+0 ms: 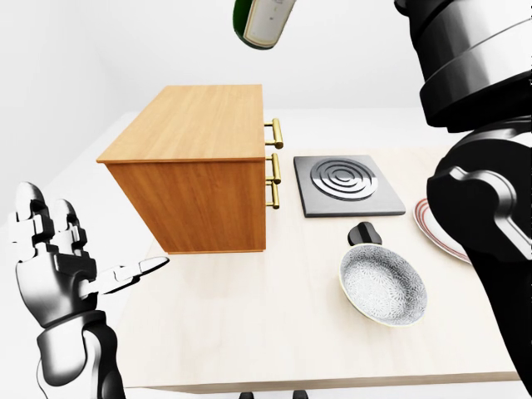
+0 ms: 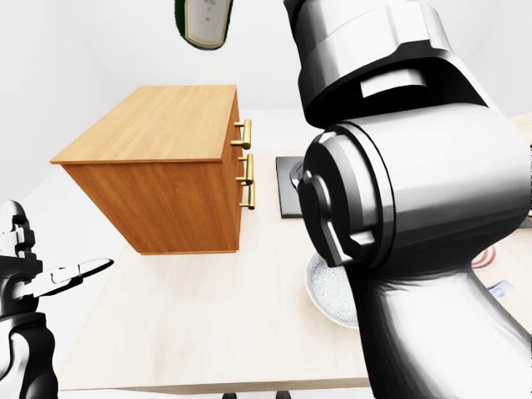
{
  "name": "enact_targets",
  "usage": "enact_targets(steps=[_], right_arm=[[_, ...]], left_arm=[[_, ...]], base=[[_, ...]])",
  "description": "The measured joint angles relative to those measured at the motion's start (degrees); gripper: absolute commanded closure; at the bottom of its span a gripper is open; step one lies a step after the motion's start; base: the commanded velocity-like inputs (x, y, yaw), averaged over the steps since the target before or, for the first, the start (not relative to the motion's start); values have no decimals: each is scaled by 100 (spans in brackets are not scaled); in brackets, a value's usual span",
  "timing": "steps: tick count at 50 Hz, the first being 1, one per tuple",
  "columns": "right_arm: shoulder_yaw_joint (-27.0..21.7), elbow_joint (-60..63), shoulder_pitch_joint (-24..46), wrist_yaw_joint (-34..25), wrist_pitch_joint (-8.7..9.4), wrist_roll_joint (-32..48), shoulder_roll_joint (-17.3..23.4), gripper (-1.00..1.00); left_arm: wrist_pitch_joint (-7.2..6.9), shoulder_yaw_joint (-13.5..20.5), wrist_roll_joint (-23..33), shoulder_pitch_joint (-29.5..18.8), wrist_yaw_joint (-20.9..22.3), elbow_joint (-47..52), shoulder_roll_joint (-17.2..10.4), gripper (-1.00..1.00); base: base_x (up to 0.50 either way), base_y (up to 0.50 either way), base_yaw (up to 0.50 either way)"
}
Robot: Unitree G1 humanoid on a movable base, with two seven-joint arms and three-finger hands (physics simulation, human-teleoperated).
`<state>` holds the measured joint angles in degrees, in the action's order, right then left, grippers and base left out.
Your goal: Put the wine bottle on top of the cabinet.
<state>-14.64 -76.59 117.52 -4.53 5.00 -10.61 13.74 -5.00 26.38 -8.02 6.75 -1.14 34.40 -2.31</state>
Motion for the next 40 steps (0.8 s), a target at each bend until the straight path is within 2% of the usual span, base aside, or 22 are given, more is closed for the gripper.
enact_targets(steps=[40], right_arm=[[118,-11,-239,-466,0,252,-383,90]], left_arm=[[0,7,30,12,9,-25,10,-100]], base=[[0,0,0]])
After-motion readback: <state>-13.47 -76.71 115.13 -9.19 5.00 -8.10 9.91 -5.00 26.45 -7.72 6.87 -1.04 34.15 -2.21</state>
